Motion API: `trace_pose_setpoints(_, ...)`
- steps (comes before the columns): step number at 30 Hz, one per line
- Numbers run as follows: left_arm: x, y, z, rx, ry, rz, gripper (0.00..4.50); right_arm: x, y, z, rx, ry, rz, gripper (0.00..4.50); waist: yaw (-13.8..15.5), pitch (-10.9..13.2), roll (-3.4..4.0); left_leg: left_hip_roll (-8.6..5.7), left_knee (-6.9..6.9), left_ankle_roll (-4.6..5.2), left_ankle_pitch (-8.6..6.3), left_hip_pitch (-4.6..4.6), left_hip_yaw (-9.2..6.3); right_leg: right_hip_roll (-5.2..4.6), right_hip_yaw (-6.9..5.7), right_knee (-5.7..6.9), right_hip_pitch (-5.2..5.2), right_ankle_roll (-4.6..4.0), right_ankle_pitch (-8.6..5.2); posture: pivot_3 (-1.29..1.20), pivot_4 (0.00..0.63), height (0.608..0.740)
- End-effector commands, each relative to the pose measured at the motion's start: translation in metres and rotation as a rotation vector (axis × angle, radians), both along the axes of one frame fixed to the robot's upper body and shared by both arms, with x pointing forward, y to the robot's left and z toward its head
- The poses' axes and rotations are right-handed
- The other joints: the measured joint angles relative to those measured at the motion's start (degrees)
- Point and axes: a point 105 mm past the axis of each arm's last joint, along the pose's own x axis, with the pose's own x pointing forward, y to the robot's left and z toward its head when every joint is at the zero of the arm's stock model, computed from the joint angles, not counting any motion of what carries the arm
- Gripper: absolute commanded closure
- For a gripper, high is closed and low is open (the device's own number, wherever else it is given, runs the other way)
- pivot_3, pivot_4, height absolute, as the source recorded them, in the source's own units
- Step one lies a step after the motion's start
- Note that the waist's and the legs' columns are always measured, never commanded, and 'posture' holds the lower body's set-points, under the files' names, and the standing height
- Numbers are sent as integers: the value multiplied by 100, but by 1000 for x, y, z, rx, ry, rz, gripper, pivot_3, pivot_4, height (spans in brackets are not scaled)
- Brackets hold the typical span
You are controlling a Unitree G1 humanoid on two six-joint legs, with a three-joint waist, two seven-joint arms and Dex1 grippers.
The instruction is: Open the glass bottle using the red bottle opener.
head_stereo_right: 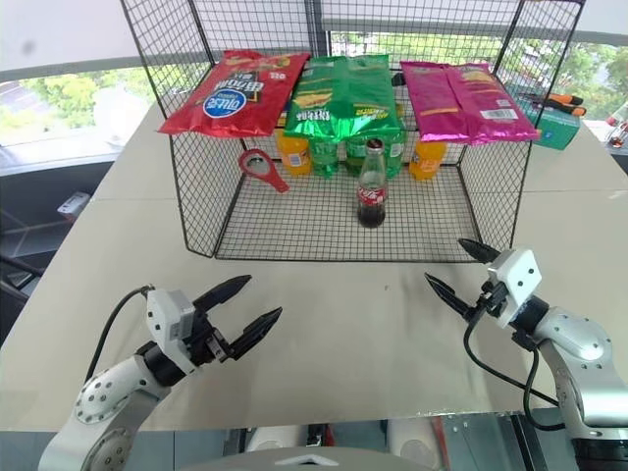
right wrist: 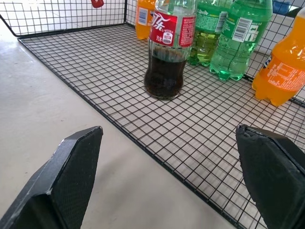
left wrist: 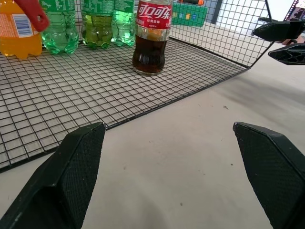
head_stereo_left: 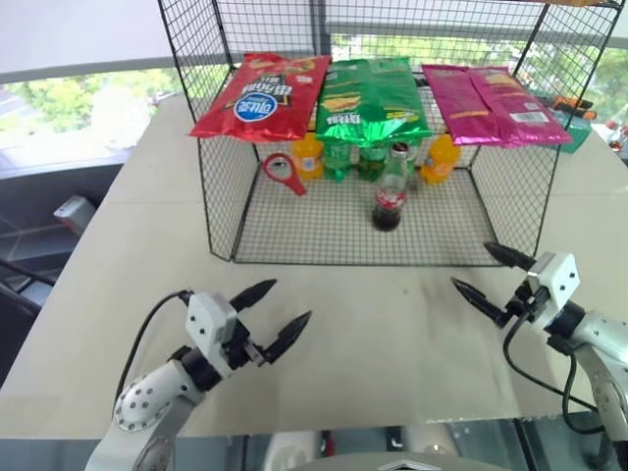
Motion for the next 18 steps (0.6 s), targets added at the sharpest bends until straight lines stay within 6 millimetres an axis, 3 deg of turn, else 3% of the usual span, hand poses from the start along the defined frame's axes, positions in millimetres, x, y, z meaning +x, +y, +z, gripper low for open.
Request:
trace_pose_setpoints(1,15,2,23,-69,-75,92,66,-11,19,24,78,-99,80,0,6,0,1,0,-1,0,0,-3,0,1,1,0,-3,0,0,0,150,740)
trace_pose_setpoints(4,48,15,40,-158,-97,260,66,-30,42,45,154,-190,195,0,109,4,4,1,-3,0,0,-13,-13,8,-3,1,-8,1,1,0,150,740)
trace_pose_setpoints(10,83,20,59,-159,-121,309,66,-54,64,63,165,-282,281,0,99,1,-1,2,7,-2,1,8,-25,22,-11,7,16,1,2,0,150,740)
trace_pose_setpoints(18,123,23,80,-95,-163,354,66,-61,73,71,179,-324,232,0,108,1,-6,-7,10,-5,3,6,-28,25,-12,8,16,1,2,0,150,740)
